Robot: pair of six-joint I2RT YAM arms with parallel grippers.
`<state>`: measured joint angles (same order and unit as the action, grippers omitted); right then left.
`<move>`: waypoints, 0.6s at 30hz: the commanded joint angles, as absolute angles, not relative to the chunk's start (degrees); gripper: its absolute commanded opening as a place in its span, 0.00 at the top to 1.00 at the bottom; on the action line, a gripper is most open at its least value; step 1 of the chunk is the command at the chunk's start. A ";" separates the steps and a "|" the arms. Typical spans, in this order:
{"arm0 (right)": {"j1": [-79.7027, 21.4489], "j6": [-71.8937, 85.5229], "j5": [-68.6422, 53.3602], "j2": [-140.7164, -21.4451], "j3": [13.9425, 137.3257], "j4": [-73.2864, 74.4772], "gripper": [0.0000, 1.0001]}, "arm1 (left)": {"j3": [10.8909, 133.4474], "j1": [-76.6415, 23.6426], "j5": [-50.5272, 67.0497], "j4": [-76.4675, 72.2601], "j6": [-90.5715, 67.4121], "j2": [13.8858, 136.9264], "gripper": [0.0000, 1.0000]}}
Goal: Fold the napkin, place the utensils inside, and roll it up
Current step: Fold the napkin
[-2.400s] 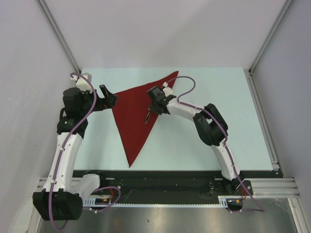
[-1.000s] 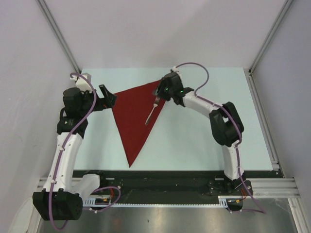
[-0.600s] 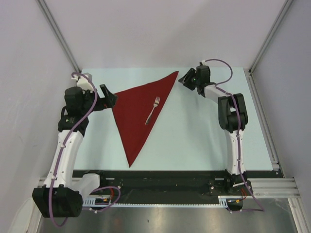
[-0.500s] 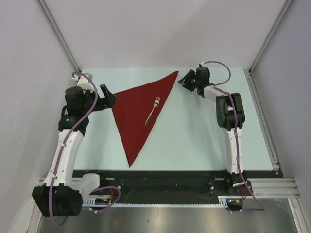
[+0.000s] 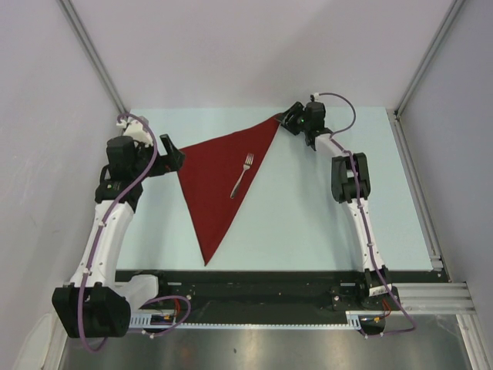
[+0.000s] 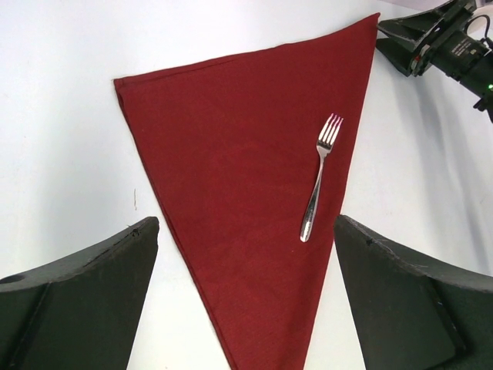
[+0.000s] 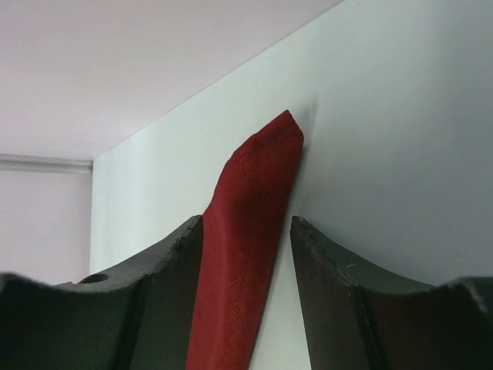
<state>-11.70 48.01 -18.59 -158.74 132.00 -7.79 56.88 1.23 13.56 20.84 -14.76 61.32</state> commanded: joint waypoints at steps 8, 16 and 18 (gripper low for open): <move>-11.25 48.43 -13.01 -162.94 137.72 -2.03 0.45 | 57.57 1.32 13.45 20.57 -13.45 61.61 0.00; -11.42 49.92 -12.83 -166.11 141.32 -1.67 0.43 | 57.83 1.32 13.62 20.92 -13.45 62.05 0.00; -11.69 50.54 -12.57 -167.51 142.81 -1.58 0.43 | 57.92 1.23 13.62 21.09 -13.45 62.31 0.00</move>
<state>-11.51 49.84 -14.35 -163.04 139.61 -5.02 56.88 1.23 13.43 21.08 -14.48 61.95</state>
